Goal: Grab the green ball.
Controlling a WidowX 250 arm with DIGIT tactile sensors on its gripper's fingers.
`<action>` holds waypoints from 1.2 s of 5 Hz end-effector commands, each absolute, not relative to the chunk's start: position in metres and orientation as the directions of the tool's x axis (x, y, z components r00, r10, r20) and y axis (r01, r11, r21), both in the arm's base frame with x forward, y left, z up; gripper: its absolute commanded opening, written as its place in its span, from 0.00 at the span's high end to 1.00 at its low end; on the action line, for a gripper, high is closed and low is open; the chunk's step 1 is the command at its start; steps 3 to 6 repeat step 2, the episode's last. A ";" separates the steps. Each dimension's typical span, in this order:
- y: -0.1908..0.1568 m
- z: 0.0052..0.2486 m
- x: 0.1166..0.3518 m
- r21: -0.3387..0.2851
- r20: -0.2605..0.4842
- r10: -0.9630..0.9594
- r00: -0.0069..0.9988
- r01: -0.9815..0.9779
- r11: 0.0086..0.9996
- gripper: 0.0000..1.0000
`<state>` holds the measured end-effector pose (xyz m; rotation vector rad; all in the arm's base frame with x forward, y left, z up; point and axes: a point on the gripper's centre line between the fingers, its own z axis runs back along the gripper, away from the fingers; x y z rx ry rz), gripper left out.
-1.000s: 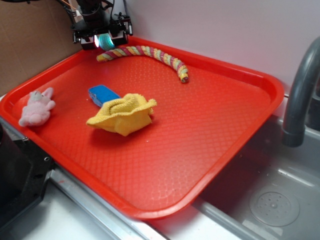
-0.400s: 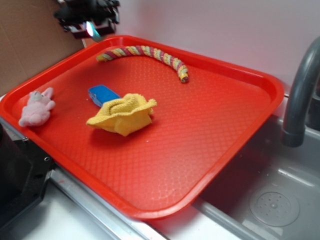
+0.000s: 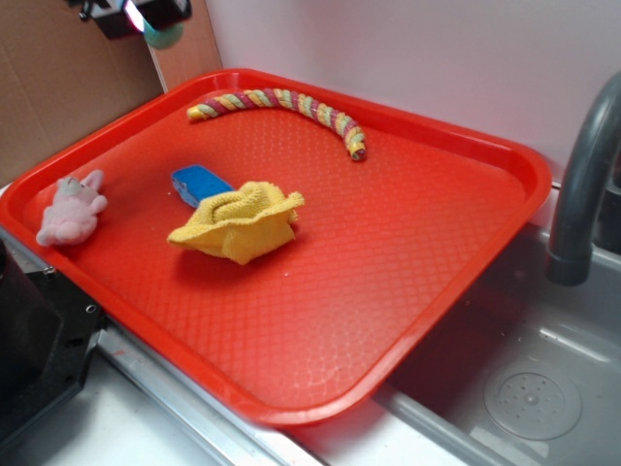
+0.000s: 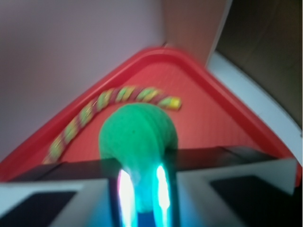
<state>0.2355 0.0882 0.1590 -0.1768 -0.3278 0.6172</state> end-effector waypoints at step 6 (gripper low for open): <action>0.142 0.209 0.225 -0.263 0.186 0.538 0.822 -0.486 0.834 1.00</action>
